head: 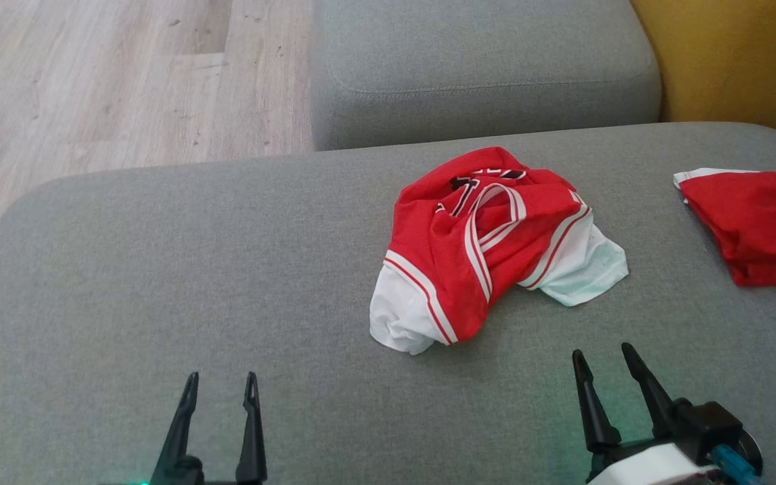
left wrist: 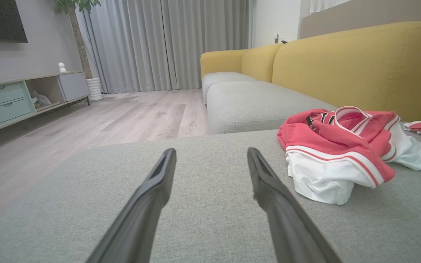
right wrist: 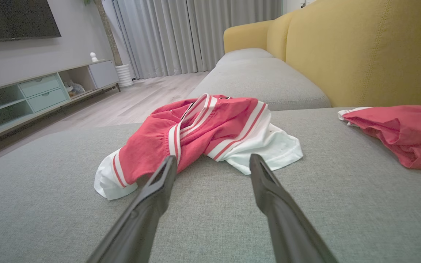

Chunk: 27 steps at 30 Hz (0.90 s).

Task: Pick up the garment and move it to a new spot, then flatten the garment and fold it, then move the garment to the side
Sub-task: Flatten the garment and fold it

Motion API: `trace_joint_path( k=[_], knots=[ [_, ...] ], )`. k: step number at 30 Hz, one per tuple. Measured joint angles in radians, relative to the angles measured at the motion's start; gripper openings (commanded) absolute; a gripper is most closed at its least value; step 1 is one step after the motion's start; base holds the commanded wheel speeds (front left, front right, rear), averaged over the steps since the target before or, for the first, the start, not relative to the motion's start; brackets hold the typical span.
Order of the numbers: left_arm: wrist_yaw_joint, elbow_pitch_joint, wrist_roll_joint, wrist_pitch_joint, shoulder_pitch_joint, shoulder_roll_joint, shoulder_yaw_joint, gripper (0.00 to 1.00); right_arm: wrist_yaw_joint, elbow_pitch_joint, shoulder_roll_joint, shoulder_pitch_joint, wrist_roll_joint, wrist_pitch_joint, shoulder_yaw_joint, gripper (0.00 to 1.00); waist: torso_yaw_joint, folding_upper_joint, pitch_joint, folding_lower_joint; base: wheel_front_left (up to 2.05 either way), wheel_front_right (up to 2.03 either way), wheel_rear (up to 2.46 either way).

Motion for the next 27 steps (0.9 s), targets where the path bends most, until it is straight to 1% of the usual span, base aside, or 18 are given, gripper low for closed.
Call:
trace_joint_path(
  k=[11, 18, 21, 22, 25, 27],
  knots=[
    [0.001, 0.001, 0.011, 0.0, 0.0, 0.0, -0.021, 1.0, 0.0, 0.0, 0.0, 0.0, 0.0, 0.0, 0.009, 1.0, -0.006, 0.0, 0.009, 0.0001, 0.0, 0.0, 0.0],
    [0.0, 0.012, 0.016, 0.0, -0.002, 0.0, -0.045, 1.0, 0.0, 0.0, 0.0, -0.001, 0.0, 0.0, 0.017, 1.0, -0.024, 0.0, 0.017, 0.0, 0.0, 0.0, 0.0],
    [-0.01, 0.019, 0.032, 0.0, -0.013, 0.0, -0.072, 1.0, 0.0, 0.0, 0.0, -0.003, 0.0, 0.0, 0.026, 1.0, -0.036, 0.0, 0.024, 0.0001, 0.0, 0.0, 0.0],
    [-0.024, 0.033, 0.052, 0.0, -0.037, 0.0, -0.114, 1.0, 0.0, -0.003, -0.001, -0.005, 0.0, 0.0, 0.035, 1.0, -0.049, 0.0, 0.034, 0.0001, 0.0, 0.0, 0.0],
    [-0.051, 0.079, 0.098, 0.0, -0.119, 0.0, -0.19, 1.0, 0.0, -0.007, -0.002, -0.022, 0.0, 0.0, 0.049, 1.0, -0.076, 0.0, 0.056, 0.0, 0.0, 0.0, 0.0],
    [-0.064, 0.134, 0.146, 0.0, -0.198, 0.0, -0.244, 1.0, 0.0, -0.016, -0.002, -0.044, 0.0, 0.0, 0.06, 1.0, -0.093, 0.0, 0.08, 0.0, 0.0, 0.0, 0.0]
  ],
)
